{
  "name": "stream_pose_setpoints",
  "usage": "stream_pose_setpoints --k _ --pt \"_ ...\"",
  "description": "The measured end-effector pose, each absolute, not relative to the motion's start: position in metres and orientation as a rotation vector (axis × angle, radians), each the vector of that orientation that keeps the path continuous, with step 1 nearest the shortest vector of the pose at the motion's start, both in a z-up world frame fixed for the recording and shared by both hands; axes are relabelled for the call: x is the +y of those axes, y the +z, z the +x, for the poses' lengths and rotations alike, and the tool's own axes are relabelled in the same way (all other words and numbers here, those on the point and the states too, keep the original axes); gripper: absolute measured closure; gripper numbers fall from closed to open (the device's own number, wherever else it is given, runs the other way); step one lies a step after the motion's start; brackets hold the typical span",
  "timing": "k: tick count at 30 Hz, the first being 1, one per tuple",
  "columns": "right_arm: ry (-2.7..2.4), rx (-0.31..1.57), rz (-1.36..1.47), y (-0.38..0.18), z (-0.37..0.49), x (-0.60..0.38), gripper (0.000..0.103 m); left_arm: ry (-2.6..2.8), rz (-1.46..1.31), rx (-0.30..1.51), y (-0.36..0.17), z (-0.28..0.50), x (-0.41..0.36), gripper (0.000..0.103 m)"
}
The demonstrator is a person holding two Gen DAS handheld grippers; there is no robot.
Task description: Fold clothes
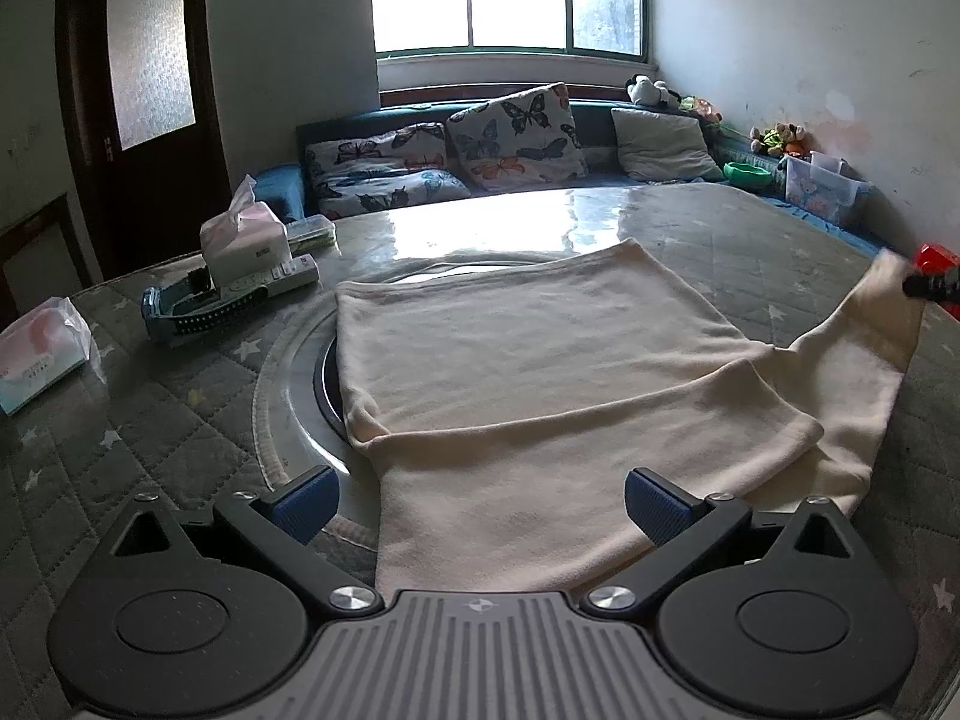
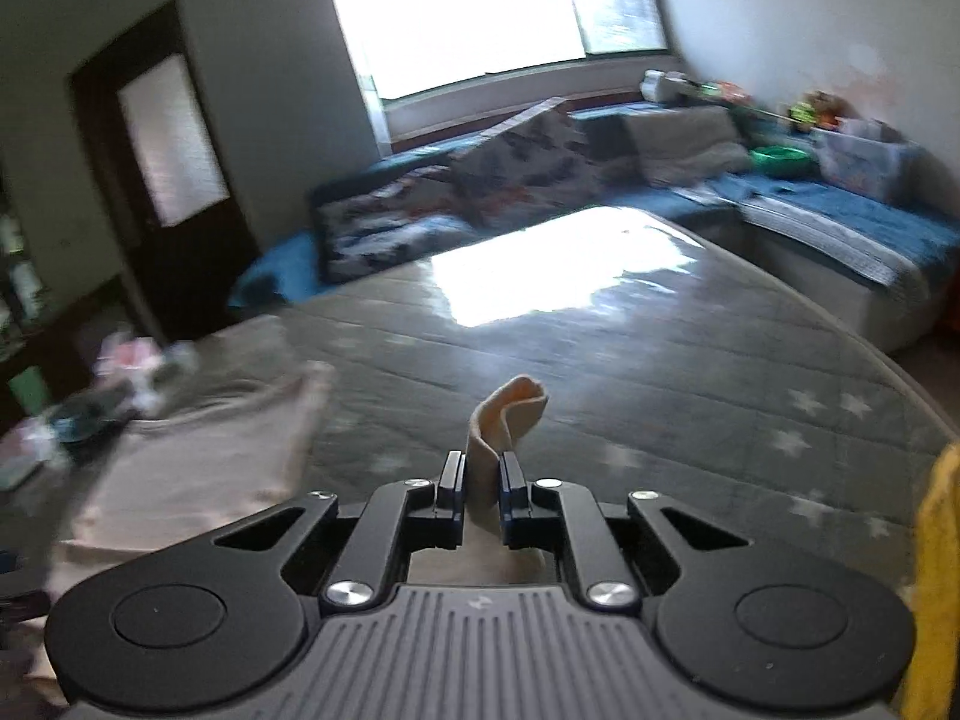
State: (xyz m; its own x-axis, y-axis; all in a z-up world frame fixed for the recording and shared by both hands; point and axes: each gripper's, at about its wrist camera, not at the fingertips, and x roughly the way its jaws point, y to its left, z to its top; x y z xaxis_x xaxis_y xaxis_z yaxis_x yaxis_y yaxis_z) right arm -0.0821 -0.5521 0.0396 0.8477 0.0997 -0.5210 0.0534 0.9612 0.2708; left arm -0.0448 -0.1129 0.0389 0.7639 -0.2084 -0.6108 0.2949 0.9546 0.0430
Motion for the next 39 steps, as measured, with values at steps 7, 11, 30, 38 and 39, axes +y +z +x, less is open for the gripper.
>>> stream_pose_setpoints --k 7,11,30,38,39 --pt "0.202 0.503 0.255 0.079 -0.089 -0.497 0.094 -0.249 0.133 0.644 0.038 -0.050 -0.104 0.000" --pt "0.277 0.481 0.233 0.096 -0.086 -0.465 0.094 -0.239 0.122 0.634 0.038 -0.054 -0.096 0.000" --pt "0.571 0.558 0.085 0.087 -0.056 -0.293 0.095 -0.196 0.047 0.625 0.033 -0.068 -0.050 0.000" --pt "0.595 0.591 0.028 0.080 -0.063 -0.286 0.091 -0.187 0.052 0.632 0.031 -0.068 -0.046 0.000" --pt "0.581 0.591 0.019 0.082 -0.064 -0.293 0.091 -0.194 0.052 0.625 0.033 -0.067 -0.047 0.000"
